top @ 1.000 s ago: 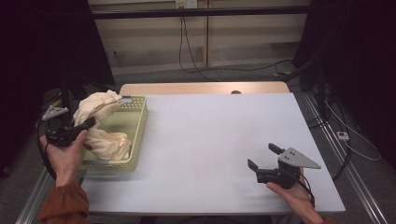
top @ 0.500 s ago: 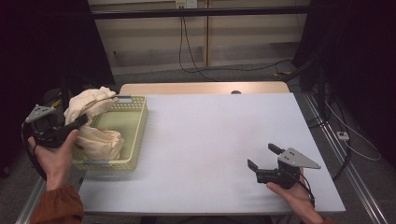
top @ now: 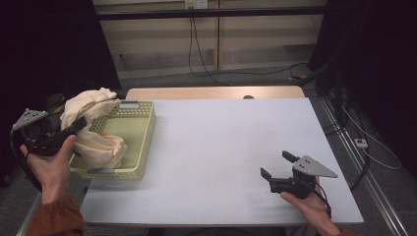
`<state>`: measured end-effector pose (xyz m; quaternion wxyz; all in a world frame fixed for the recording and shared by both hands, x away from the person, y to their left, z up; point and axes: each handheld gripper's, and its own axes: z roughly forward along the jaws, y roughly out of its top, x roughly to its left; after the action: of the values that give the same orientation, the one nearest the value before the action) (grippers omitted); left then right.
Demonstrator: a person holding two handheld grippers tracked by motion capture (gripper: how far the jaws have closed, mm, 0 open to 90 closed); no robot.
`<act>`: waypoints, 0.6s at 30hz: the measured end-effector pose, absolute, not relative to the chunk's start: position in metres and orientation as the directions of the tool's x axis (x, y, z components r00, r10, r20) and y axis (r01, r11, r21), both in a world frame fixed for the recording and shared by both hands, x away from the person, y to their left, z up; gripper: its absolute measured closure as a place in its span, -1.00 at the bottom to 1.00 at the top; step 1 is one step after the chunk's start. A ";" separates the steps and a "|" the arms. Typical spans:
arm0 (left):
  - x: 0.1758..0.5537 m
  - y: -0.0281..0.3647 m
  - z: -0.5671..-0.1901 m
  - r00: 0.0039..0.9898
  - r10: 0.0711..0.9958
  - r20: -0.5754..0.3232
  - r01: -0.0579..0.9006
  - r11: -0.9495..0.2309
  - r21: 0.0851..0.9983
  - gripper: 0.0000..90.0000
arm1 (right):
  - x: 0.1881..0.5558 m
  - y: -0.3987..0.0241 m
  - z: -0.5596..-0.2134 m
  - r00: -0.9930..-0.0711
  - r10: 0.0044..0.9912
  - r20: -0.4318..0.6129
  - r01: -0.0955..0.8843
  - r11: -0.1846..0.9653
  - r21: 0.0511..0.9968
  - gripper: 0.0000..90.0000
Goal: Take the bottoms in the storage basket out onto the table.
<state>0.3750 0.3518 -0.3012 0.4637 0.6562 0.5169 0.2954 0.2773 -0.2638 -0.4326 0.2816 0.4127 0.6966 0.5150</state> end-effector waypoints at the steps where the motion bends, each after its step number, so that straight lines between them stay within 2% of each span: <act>1: 0.375 0.350 -0.300 0.297 0.950 -0.091 0.393 -0.035 0.919 0.57 | 0.277 -0.264 -0.433 -0.500 0.865 0.033 0.285 0.129 0.950 -0.91; 18: 0.367 0.337 -0.290 0.294 0.952 -0.083 0.244 0.009 0.970 0.58 | 0.278 -0.264 -0.432 -0.507 0.861 0.029 0.282 0.134 0.950 -0.91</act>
<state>0.3667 0.3368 -0.2899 0.5181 0.6154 0.4859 0.3417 0.2776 -0.2635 -0.4324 0.2809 0.4092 0.6987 0.5153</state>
